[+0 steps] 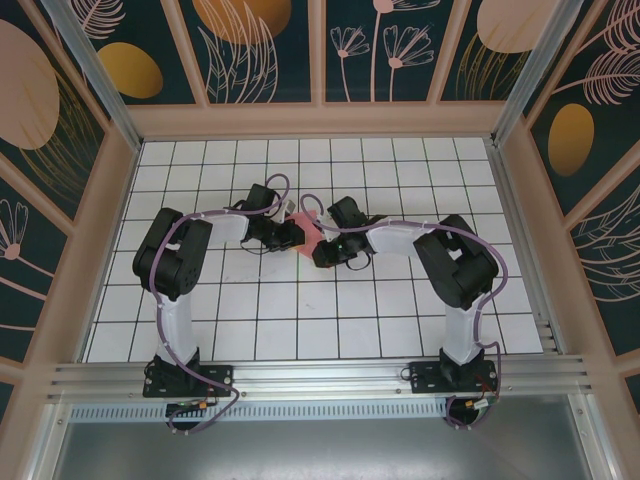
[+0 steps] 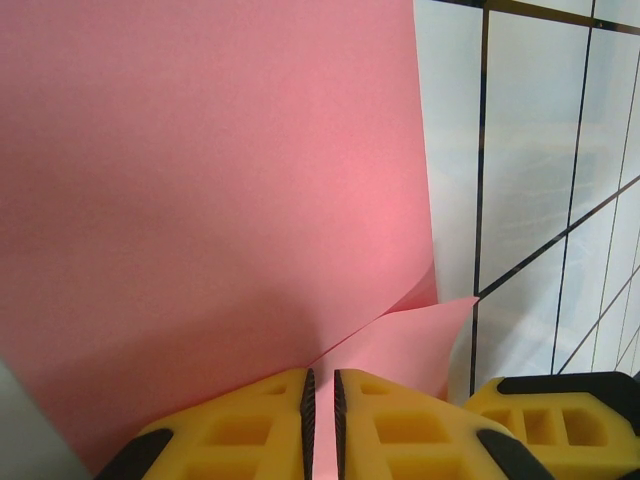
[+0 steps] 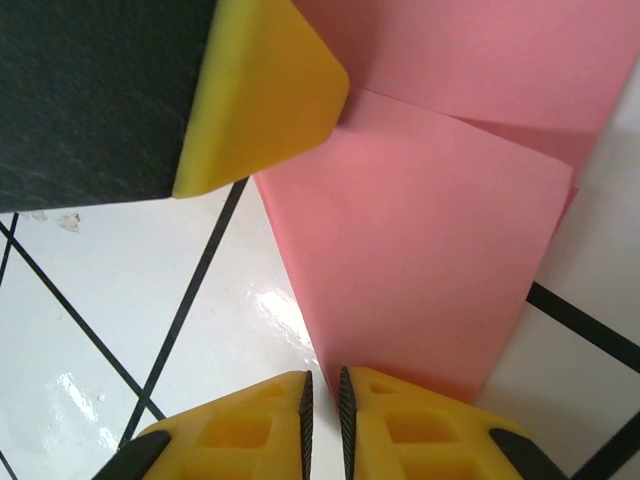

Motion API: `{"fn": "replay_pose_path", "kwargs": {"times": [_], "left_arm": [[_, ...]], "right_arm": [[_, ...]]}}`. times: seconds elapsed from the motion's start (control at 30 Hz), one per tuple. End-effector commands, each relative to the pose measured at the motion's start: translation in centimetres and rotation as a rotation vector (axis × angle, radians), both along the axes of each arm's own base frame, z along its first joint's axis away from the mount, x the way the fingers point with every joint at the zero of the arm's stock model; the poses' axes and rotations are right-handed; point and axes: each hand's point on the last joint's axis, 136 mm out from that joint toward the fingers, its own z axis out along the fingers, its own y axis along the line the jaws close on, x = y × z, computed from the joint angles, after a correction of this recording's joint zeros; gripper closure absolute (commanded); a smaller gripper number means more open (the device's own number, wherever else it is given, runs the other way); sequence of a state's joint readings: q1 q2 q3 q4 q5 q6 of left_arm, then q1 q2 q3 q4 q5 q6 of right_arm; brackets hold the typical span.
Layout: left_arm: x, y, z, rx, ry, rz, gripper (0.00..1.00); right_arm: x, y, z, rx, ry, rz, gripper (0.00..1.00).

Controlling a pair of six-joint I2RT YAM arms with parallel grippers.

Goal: Fold a paper plane with a square sheet of paper (fold left side to right side)
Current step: Third fold the triangle at the center of the table.

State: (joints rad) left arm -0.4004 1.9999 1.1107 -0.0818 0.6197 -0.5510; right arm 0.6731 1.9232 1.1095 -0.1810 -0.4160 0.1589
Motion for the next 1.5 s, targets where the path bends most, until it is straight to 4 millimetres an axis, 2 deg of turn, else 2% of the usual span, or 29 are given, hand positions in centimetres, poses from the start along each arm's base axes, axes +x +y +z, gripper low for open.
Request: {"fn": "replay_pose_path", "kwargs": {"times": [0.0, 0.53, 0.63, 0.8, 0.93, 1.13, 1.23, 1.3, 1.47], "left_arm": [[-1.7, 1.8, -4.4, 0.133, 0.074, 0.009, 0.82], [-1.7, 1.9, -4.7, 0.142, 0.077, 0.010, 0.82], [-1.7, 1.9, -4.6, 0.144, 0.075, 0.009, 0.82], [-1.7, 1.9, -4.6, 0.143, 0.075, 0.010, 0.82], [-1.7, 1.9, -4.5, 0.139, 0.074, 0.011, 0.82], [-1.6, 1.8, -4.2, 0.135, 0.068, 0.012, 0.82], [-1.6, 1.8, -4.1, 0.133, 0.064, 0.010, 0.82], [-1.5, 1.8, -4.0, 0.132, 0.063, 0.012, 0.82], [-1.4, 1.7, -3.8, 0.128, 0.059, 0.012, 0.82]], "right_arm": [[-2.2, -2.6, -2.9, -0.117, 0.086, -0.002, 0.82], [-5.4, -5.6, -3.4, -0.160, 0.126, -0.036, 0.83], [-5.9, -6.1, -3.4, -0.169, 0.131, -0.043, 0.86], [-6.0, -6.5, -3.1, -0.174, 0.126, -0.051, 0.87], [-5.4, -5.9, -1.6, -0.143, 0.095, -0.054, 0.87], [-3.4, -4.7, 4.3, 0.006, 0.004, -0.067, 0.87], [-2.7, -3.6, 6.2, 0.081, -0.015, -0.067, 0.86], [-2.1, -2.9, 6.2, 0.102, -0.008, -0.069, 0.87], [-0.6, -1.1, 3.9, 0.092, 0.041, -0.075, 0.89]]}}
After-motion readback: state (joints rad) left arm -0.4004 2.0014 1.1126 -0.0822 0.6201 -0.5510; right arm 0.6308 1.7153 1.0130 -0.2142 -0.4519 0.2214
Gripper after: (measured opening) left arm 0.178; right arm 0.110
